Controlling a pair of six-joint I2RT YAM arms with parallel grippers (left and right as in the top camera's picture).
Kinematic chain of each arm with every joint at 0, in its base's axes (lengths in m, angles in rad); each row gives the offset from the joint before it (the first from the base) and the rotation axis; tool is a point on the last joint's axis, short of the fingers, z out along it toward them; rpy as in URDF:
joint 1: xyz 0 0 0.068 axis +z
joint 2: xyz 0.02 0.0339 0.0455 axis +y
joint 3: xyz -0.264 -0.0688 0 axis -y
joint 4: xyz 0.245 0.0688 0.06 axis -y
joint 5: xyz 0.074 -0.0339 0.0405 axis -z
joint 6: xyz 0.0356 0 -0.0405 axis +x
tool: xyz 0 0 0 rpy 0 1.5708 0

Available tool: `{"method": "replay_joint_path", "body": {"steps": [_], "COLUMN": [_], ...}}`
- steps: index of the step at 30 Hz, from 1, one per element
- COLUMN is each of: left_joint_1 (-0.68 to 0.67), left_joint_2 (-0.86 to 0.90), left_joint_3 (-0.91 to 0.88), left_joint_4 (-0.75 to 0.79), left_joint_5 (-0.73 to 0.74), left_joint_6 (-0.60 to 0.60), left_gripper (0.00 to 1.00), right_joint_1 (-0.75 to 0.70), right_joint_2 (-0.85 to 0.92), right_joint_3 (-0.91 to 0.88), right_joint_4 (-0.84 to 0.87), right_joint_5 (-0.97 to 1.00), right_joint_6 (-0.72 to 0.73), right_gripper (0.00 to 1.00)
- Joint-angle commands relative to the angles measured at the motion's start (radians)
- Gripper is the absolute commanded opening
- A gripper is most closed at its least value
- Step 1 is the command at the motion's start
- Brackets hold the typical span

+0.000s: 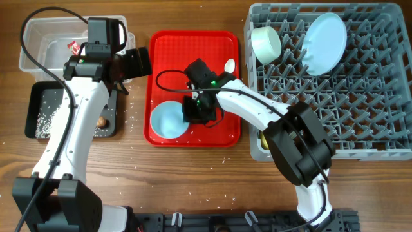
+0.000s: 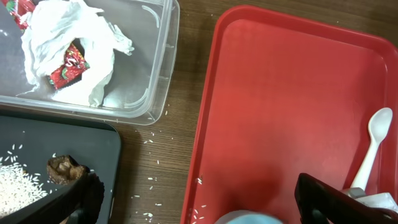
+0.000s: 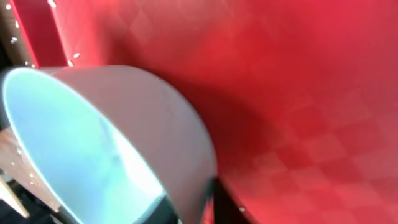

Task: Sort waste into correct bins and load items into the dishwasher rack
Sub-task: 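Carry the blue bowl into the dish rack and release it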

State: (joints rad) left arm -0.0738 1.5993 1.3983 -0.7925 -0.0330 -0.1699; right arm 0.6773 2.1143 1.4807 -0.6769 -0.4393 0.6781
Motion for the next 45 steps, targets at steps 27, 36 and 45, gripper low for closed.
{"method": "replay_joint_path", "body": {"steps": [27, 36, 45], "left_joint_1": [0.0, 0.0, 0.0], "left_joint_2": [0.008, 0.008, 0.008], "left_joint_3": [0.009, 0.009, 0.009], "left_joint_4": [0.002, 0.002, 0.002], "left_joint_5": [-0.01, -0.01, -0.01], "left_joint_6": [0.005, 0.005, 0.005], "left_gripper": [1.0, 1.0, 1.0], "right_joint_1": [-0.233, -0.233, -0.226], "right_joint_2": [-0.443, -0.26, -0.175], "right_joint_3": [0.003, 0.002, 0.0], "right_joint_4": [-0.326, -0.375, -0.389], "right_joint_5": [1.501, 1.637, 1.554], "right_joint_6": [-0.26, -0.396, -0.443], "right_gripper": [0.04, 0.04, 0.04]}}
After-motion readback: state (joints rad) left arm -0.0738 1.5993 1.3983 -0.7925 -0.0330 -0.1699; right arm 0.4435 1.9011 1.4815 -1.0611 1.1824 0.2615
